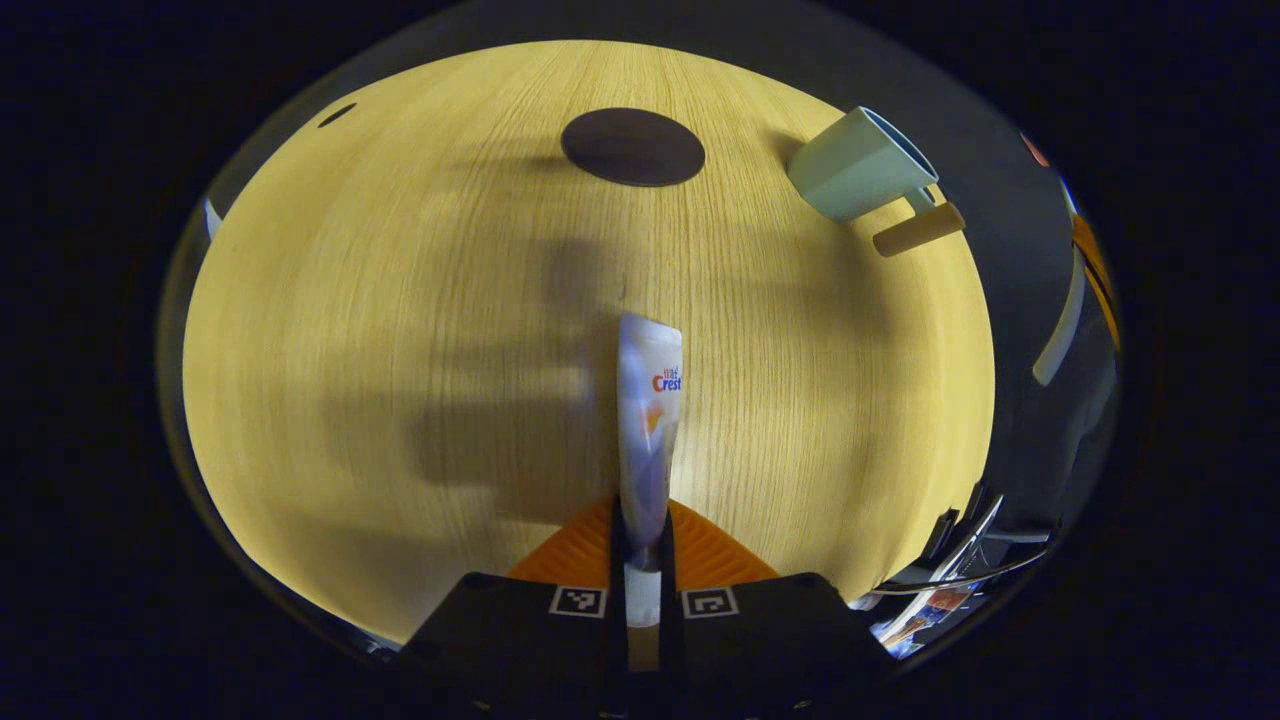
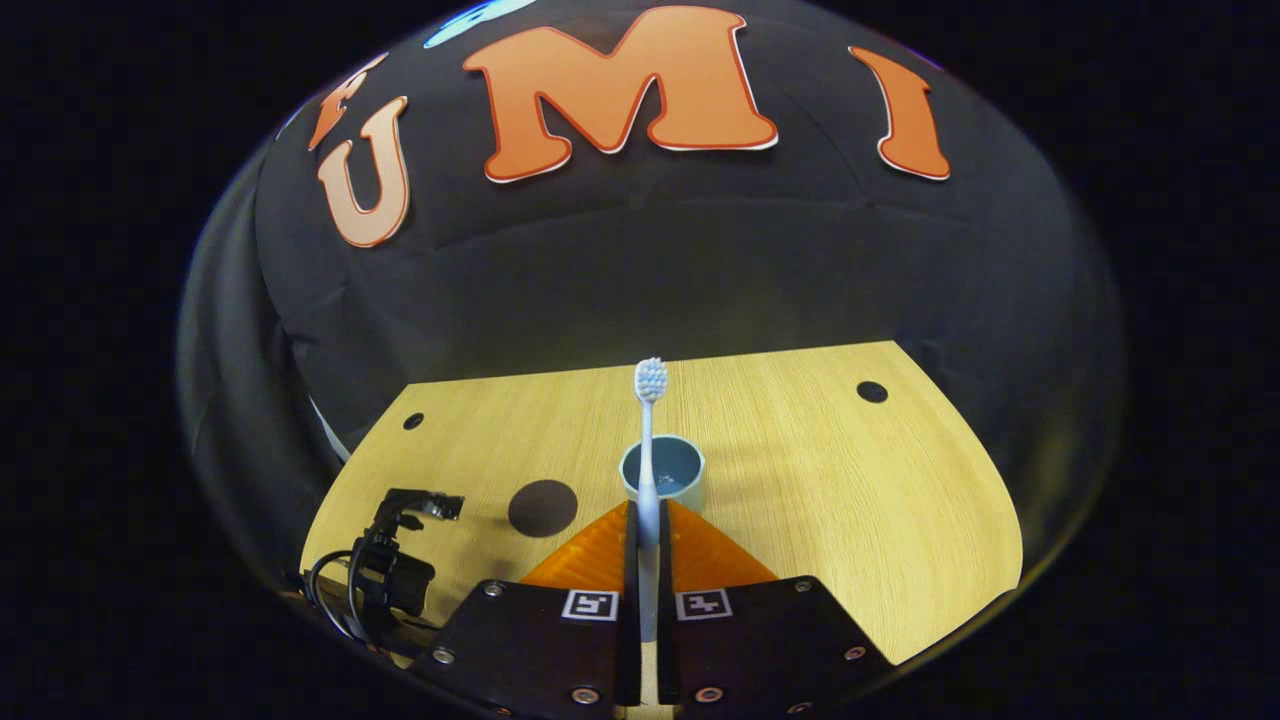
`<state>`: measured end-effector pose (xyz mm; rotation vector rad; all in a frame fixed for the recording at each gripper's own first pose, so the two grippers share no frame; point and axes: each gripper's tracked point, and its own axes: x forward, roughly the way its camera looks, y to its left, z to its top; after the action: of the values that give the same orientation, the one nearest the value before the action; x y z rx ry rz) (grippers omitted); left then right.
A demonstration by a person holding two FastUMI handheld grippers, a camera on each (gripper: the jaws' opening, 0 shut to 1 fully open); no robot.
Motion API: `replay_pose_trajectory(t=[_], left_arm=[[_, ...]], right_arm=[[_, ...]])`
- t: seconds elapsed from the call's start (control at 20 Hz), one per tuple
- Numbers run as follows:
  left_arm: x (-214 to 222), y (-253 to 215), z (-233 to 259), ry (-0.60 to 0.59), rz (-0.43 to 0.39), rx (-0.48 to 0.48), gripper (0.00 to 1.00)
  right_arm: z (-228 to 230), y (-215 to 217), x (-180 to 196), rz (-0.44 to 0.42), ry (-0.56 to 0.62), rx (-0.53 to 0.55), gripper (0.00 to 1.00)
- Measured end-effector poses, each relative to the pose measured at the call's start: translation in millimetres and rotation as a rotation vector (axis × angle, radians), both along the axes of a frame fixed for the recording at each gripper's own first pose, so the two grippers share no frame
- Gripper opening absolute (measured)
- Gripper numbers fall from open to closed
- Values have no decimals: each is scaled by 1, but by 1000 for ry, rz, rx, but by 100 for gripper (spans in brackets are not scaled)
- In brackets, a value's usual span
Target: Put the toothbrush and toothpaste on the desktop into the cup, then pick up the cup and place it on the coaster on the desktop.
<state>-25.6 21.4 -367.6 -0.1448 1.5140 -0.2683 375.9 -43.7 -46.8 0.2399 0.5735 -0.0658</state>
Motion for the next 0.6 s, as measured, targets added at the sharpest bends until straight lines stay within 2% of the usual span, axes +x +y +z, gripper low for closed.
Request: replay_pose_trajectory(t=[0.15,0.3,0.6], left_arm=[[2,4,13,-53,38,4,12],[2,13,20,-75,71,27,13],[-5,24,34,-100,122,57,13]], right_arm=[[15,3,13,55,-85,-10,7],[35,-9,35,96,-219,-83,7],[49,-19,76,116,-383,-77,6]])
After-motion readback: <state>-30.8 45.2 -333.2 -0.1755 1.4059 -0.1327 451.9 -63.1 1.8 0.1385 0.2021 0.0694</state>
